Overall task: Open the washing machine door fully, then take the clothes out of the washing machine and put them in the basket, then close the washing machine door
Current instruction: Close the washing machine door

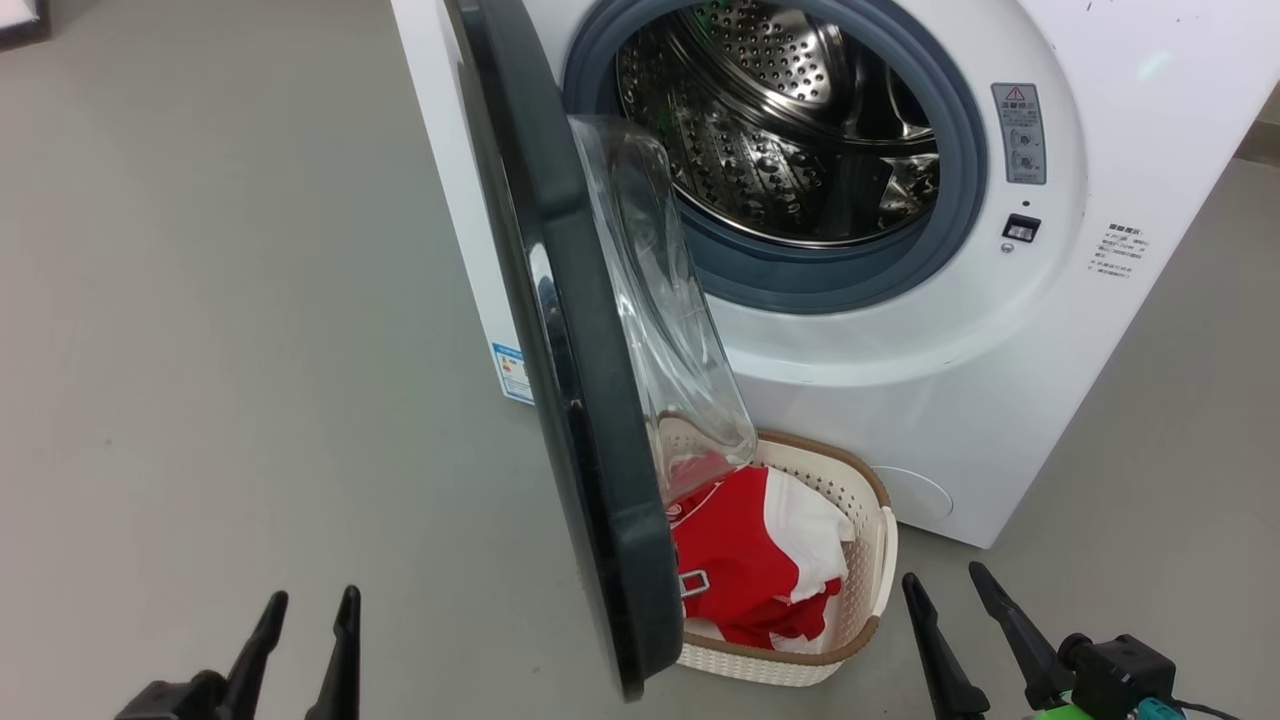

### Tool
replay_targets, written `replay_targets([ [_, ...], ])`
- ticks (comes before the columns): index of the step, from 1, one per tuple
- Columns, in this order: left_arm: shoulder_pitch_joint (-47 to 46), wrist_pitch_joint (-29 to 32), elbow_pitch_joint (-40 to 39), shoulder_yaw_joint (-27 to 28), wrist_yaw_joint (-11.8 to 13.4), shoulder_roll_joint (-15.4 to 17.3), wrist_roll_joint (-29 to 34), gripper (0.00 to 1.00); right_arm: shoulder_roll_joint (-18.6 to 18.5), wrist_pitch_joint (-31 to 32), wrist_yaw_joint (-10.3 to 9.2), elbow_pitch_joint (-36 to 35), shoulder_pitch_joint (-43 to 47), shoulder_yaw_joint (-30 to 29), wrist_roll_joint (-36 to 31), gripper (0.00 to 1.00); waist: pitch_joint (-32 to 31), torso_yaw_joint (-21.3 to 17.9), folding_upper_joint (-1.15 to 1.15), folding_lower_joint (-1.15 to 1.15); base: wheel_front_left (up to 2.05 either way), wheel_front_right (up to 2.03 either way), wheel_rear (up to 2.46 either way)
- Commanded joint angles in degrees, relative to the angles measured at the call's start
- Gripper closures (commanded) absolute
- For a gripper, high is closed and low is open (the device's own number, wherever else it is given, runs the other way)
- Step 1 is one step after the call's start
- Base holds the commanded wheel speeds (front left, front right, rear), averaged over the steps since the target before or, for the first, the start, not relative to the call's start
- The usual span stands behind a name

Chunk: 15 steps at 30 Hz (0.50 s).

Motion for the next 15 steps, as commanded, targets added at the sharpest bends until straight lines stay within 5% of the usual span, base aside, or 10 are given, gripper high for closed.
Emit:
replay_targets([
  [1, -0.5, -0.7, -2.1, 3.8, -0.3, -0.2, 5.6, 0.0, -0.2, -0.4, 0.42, -1.6, -2.5, 1.3, 0.1, 0.0, 0.1, 0.0, 0.0, 0.0, 0.0, 0.0, 0.0],
  [6, 0.5, -0.7, -3.8, 7.7, 0.0, -4.1, 15.1, 0.0, -0.2, -0.4, 0.42, -1.9, -3.2, 1.1, -0.1, 0.0, 0.5, -0.2, 0.0, 0.0, 0.0, 0.0, 0.0],
  [15, 1.9, -0.7, -4.4, 8.7, 0.5, -5.5, 19.0, 0.0, -0.2, -0.4, 0.42, -1.7, -3.1, 0.9, -0.1, 0.0, 0.3, -0.3, 0.0, 0.0, 0.0, 0.0, 0.0],
])
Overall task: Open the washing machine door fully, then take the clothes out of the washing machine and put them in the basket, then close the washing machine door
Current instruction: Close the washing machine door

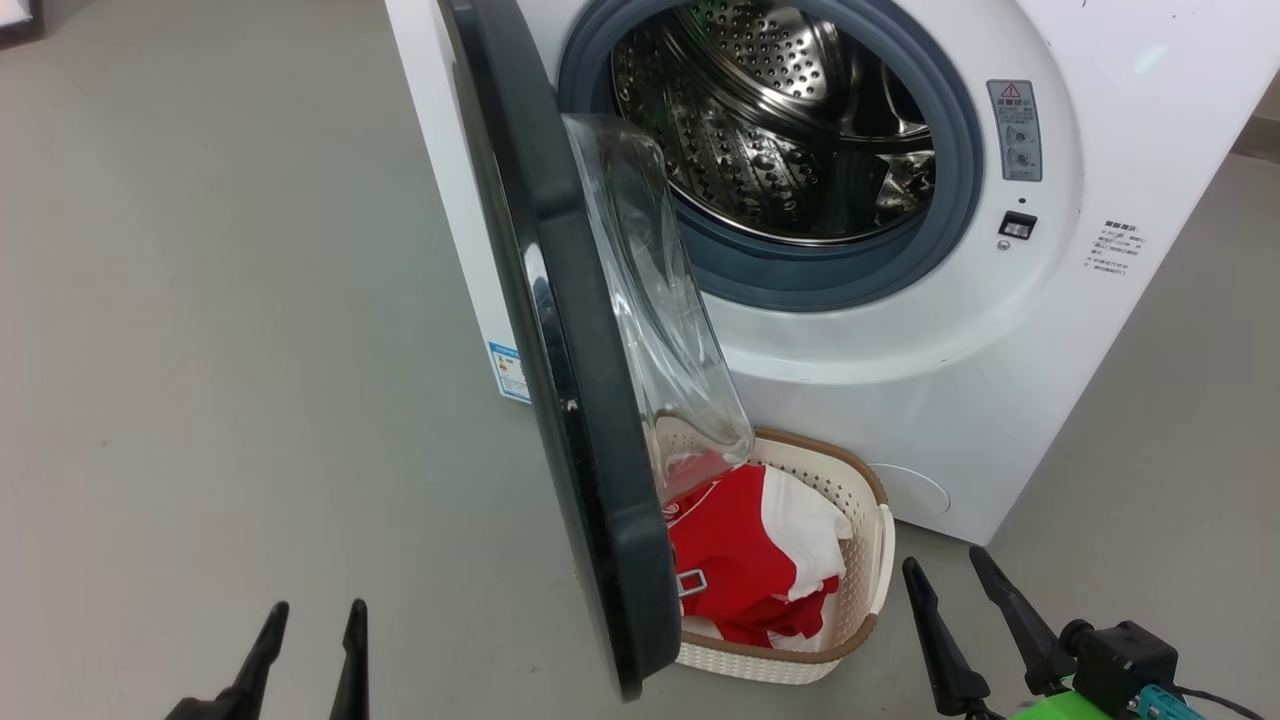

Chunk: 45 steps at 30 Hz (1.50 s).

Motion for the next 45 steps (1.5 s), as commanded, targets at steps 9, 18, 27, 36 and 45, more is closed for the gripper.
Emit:
replay_targets([
  [9, -0.9, -0.7, -1.4, 0.8, 1.2, 0.3, -1.5, 0.0, -0.3, -0.4, 0.42, -1.2, -2.2, 1.0, -0.2, 0.0, 0.2, 0.0, 0.0, 0.0, 0.0, 0.0, 0.0],
  [18, -1.2, -0.7, -2.4, 0.5, 0.8, 0.3, -6.0, 0.58, -0.3, -0.4, 0.42, -1.4, -2.0, 1.1, -0.1, 0.0, 0.1, -0.2, 0.0, 0.0, 0.0, 0.0, 0.0],
  [27, -3.9, -0.7, -6.6, 1.3, -0.4, 0.3, -44.5, 1.0, -0.3, -0.4, 0.42, -1.4, -2.1, 1.2, -0.1, 0.0, 0.2, -0.6, 0.0, 0.0, 0.0, 0.0, 0.0],
  [36, -3.7, 6.7, -13.6, -2.2, -0.5, 3.3, -79.9, 1.0, -0.3, -0.4, 0.42, -1.4, -2.1, 1.4, 0.0, 0.0, 0.5, -1.6, 0.0, 0.0, 0.0, 0.0, 0.0],
  [45, -2.0, 32.2, -16.9, -3.0, -0.5, 9.4, -88.4, 1.0, -0.2, -0.4, 0.42, -1.4, -2.6, 1.6, 0.1, 0.0, 1.1, -3.3, 0.0, 0.0, 0.0, 0.0, 0.0],
])
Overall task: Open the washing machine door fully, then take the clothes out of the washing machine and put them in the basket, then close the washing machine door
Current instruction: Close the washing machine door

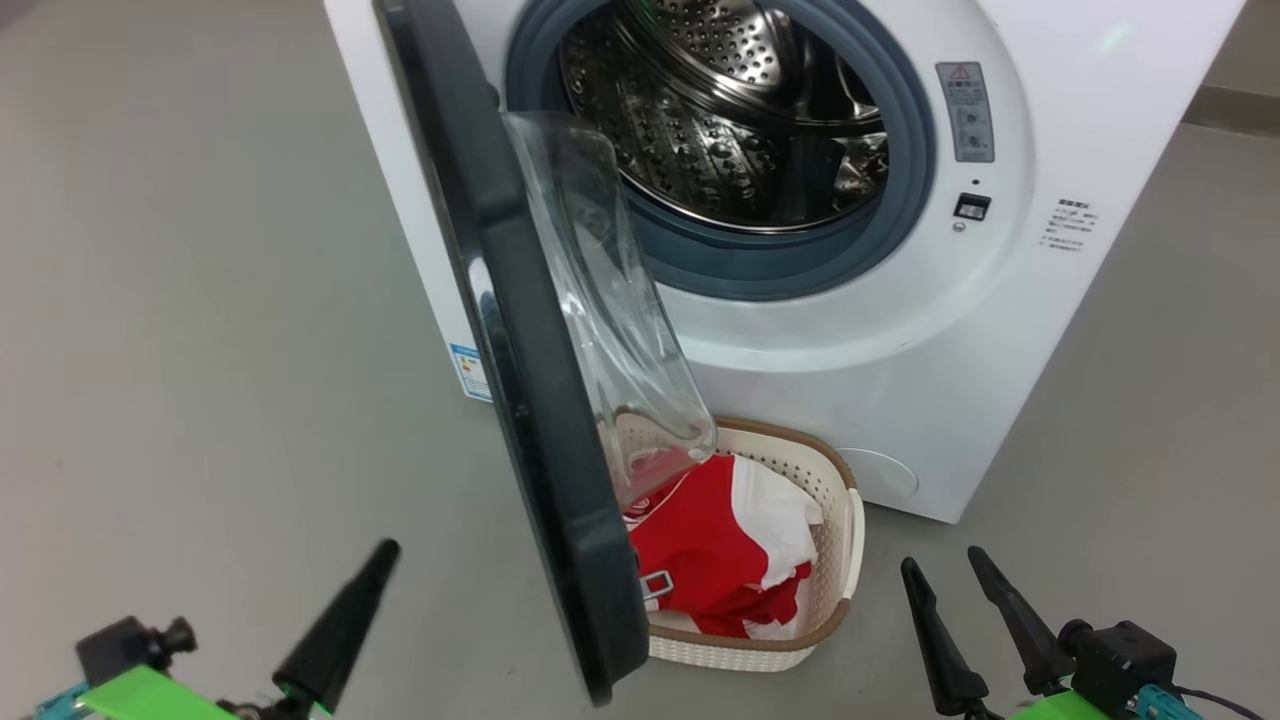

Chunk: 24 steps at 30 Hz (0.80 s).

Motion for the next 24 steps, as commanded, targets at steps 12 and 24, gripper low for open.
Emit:
replay_targets([
  [12, -0.2, 12.4, -4.8, 1.3, -0.4, -1.6, 3.7, 1.0, -0.2, -0.4, 0.42, -1.4, -3.6, 1.3, 0.2, 0.0, 1.6, -2.9, 0.0, 0.0, 0.0, 0.0, 0.0],
  [24, -2.8, 12.7, -6.0, -0.6, -0.4, -4.7, 7.6, 1.0, -0.2, -0.4, 0.42, -1.9, -5.5, 1.0, 0.4, 0.0, 4.2, -8.4, 0.0, 0.0, 0.0, 0.0, 0.0],
])
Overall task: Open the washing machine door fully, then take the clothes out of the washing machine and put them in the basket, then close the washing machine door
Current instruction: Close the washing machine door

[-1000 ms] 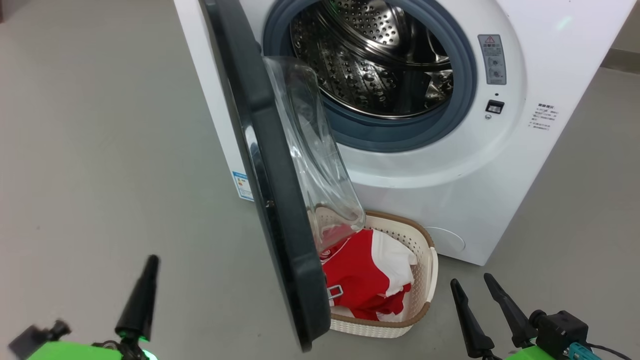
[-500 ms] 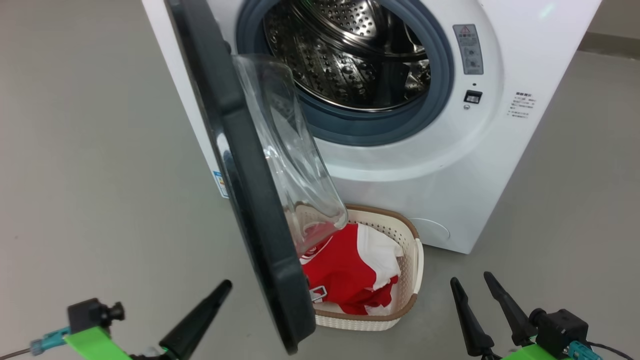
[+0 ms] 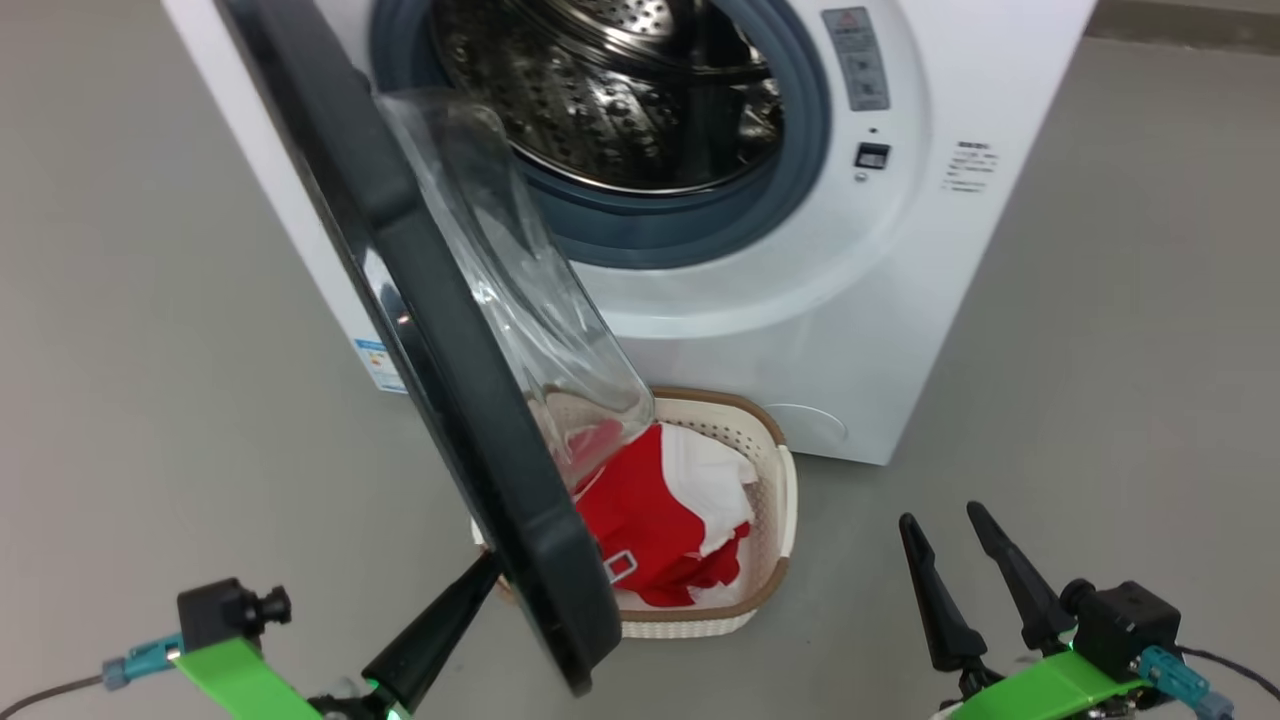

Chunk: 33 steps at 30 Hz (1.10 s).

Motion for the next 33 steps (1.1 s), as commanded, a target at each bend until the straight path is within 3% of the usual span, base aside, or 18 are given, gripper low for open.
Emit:
replay_targets([
  [1, -3.2, -0.4, -2.0, 1.1, -0.4, -0.3, 0.9, 1.0, -0.2, -0.4, 0.42, -1.7, -2.7, 1.1, 0.5, 0.0, 1.5, -2.4, 0.0, 0.0, 0.0, 0.0, 0.0],
  [16, -15.5, -12.2, 1.0, -3.1, -0.4, -0.9, 6.0, 1.0, -0.2, -0.4, 0.42, -2.5, -6.5, 0.8, 1.9, 0.0, 7.6, -14.0, 0.0, 0.0, 0.0, 0.0, 0.0],
  [33, -32.7, -32.8, 15.8, -8.4, -0.4, 7.9, 10.9, 1.0, -0.2, -0.4, 0.42, -2.7, -9.0, 2.2, 5.9, 0.0, 11.8, -25.8, 0.0, 0.0, 0.0, 0.0, 0.0],
])
